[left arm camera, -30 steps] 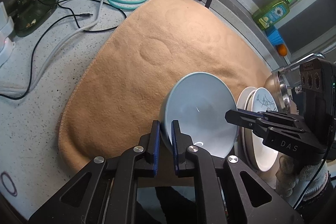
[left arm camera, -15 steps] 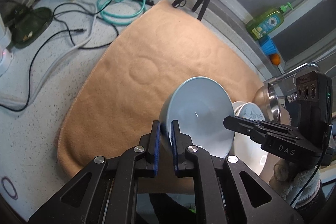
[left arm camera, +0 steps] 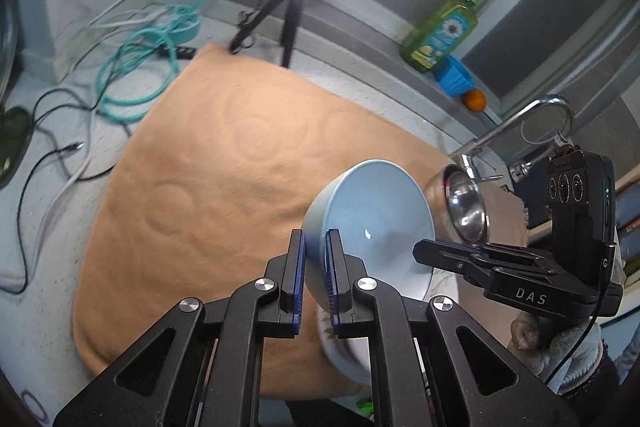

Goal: Organize plates and bowls
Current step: 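Carry the pale blue bowl with both tools and lower it into the steel bowls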

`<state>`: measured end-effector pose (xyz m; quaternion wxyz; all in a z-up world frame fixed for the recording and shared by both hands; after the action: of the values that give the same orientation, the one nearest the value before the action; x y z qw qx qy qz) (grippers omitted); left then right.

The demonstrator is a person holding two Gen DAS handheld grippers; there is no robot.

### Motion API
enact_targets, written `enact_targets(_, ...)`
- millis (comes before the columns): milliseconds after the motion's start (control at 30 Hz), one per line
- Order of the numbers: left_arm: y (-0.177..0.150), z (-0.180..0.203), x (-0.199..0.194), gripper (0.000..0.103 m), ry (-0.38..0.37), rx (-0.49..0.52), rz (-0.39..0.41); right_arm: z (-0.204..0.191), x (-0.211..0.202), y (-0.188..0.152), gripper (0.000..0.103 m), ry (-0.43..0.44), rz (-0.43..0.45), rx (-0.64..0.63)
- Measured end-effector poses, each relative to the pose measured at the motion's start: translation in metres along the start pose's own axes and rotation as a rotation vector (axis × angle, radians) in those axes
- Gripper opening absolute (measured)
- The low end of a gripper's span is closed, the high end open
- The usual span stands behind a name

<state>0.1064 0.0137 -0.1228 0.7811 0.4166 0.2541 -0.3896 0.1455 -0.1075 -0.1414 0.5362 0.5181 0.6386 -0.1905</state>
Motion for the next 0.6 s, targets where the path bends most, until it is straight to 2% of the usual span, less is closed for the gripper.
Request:
enact_targets(300,0.02,0.07,0.042,0.008,-0.071,0.101,-0.037,0.074,-0.051,0.009,0.009,-0.052,0.067,0.103)
enact_targets(600,0.035,0.132,0.089,0.008,-0.124,0.172,-0.08,0.154,-0.081,0.007,0.009,-0.108,0.092,0.189)
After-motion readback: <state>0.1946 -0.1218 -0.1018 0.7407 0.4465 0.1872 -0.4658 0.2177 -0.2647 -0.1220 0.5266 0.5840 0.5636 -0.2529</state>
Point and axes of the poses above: each gripper's, at about its wrist camera, not at the fingertips, and x roughly the way its jaws point, z to its right, y to its top, the point moved 9 cm from there along x, roughly the way its jaws point, and after that the axes turned 8 degrees about -y, right-handed, at the moved point
